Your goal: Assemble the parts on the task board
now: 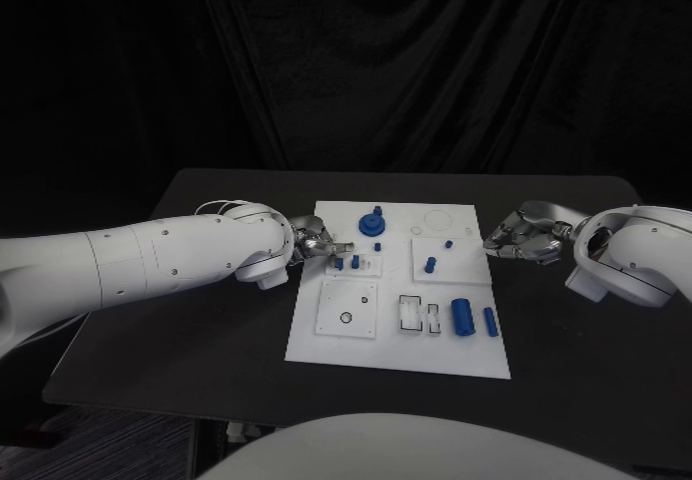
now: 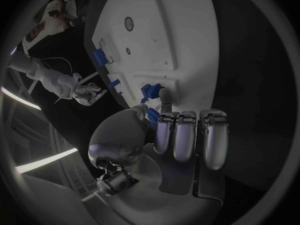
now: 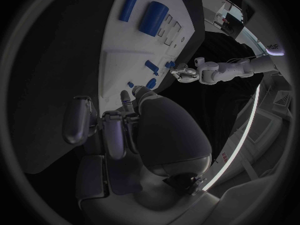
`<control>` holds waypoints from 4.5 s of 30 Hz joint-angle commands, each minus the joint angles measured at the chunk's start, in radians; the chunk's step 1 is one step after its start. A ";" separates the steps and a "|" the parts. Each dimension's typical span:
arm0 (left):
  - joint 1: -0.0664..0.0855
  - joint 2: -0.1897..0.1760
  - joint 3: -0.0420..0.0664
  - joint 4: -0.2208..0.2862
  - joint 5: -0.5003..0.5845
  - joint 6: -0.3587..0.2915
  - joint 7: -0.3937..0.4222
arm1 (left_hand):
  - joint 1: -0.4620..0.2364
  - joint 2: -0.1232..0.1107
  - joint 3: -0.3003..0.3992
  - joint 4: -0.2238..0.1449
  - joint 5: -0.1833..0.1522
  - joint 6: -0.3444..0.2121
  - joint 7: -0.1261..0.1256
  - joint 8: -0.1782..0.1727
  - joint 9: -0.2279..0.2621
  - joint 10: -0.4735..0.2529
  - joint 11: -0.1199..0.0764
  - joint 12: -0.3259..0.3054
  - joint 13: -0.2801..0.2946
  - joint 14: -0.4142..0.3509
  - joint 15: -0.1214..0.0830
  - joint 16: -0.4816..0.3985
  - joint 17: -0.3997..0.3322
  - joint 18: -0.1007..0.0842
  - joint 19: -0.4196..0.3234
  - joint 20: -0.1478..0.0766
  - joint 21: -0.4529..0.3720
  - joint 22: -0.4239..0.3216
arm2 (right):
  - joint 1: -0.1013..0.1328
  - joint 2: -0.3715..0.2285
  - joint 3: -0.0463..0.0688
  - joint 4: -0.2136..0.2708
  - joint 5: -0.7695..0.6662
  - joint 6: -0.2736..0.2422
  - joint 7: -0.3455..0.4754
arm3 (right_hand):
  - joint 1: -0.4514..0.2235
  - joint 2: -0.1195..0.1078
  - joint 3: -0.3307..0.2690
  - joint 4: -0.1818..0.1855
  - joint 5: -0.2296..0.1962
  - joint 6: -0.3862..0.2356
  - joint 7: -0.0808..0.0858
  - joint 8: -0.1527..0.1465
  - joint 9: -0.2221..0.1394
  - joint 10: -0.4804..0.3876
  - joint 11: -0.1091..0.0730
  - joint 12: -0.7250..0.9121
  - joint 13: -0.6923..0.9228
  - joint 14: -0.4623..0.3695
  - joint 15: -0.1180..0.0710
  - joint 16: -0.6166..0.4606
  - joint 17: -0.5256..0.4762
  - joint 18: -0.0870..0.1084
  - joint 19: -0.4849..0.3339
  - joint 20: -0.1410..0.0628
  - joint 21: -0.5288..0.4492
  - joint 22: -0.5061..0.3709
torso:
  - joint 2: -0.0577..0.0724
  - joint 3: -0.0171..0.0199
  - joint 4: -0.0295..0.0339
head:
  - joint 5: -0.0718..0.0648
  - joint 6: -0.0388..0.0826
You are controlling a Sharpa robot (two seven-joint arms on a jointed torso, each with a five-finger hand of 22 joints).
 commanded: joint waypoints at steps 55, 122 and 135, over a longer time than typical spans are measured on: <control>0.114 -0.047 -0.005 0.134 -0.009 0.184 -0.214 | 0.184 -0.043 0.010 -0.003 0.098 0.020 -0.009 -0.007 0.000 0.103 -0.009 0.003 0.263 0.106 -0.009 0.000 0.263 -0.014 0.105 -0.013 -0.003 0.263 | -0.003 0.005 0.001 -0.009 -0.004 -0.016 -0.008 | 0.014 -0.002 0.011 0.000 0.007 0.006 0.003 -0.001 0.000 0.038 0.006 -0.003 0.195 0.068 0.005 -0.003 0.174 0.007 -0.006 0.002 -0.004 0.158 | 0.001 0.0010 -0.0022 | -0.001 0.000; 0.102 0.034 -0.005 0.039 -0.009 0.197 -0.187 | 0.245 -0.045 0.029 -0.022 0.064 -0.020 0.002 -0.029 -0.002 0.103 0.001 0.002 0.263 0.101 0.000 -0.005 0.251 -0.014 0.105 -0.005 -0.003 0.263 | -0.003 0.006 0.001 -0.006 -0.004 -0.018 -0.006 | 0.015 -0.004 0.013 -0.002 0.012 0.009 0.002 0.001 0.001 0.037 0.005 -0.004 0.193 0.067 0.004 -0.003 0.173 0.008 -0.008 0.002 -0.007 0.157 | 0.001 0.0000 -0.0003 | -0.008 0.000; 0.097 0.044 -0.005 0.029 -0.009 0.205 -0.183 | 0.250 -0.044 0.032 -0.023 0.067 -0.020 0.002 -0.029 -0.001 0.103 0.001 0.003 0.263 0.101 0.001 -0.006 0.250 -0.014 0.105 -0.005 -0.003 0.263 | -0.003 0.005 0.001 -0.005 -0.004 -0.018 -0.007 | 0.015 -0.005 0.015 -0.002 0.013 0.010 0.002 0.001 0.001 0.036 0.005 -0.004 0.192 0.067 0.004 -0.004 0.173 0.008 -0.008 0.001 -0.008 0.157 | 0.001 0.0000 -0.0001 | -0.009 0.000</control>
